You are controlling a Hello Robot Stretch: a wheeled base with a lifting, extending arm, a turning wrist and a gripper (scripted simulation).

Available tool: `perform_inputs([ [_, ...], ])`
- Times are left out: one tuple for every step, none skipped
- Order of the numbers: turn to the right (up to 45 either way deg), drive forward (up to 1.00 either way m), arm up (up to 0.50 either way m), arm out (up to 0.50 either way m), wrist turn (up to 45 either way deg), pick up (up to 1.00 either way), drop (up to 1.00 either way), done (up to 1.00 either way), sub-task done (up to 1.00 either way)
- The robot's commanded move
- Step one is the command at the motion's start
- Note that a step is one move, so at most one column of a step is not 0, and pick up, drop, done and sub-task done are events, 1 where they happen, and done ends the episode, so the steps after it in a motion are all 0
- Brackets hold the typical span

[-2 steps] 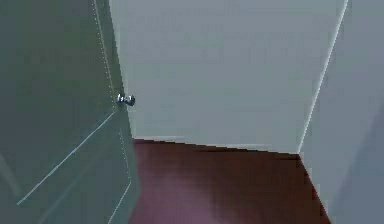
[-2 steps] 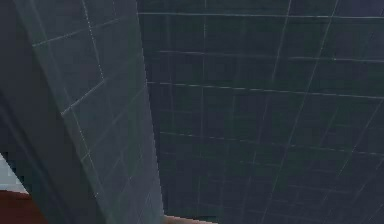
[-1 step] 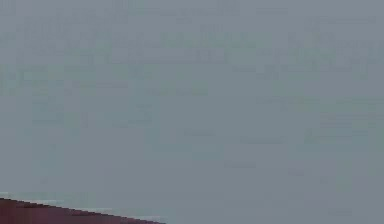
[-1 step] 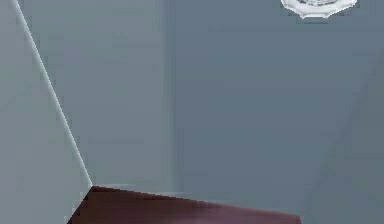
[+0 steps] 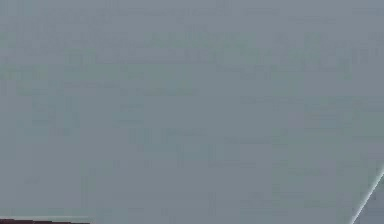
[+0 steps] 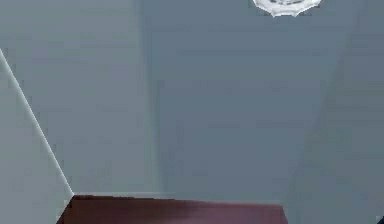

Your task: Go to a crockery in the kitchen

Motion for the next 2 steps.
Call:
perform_inputs([
  [0.0, 0.25, 0.0, 0.0, 0.0, 0.0, 0.0, 0.0, 0.0],
  [-21.0, 0.0, 0.0, 0.0, 0.0, 0.0, 0.0, 0.0, 0.0],
])
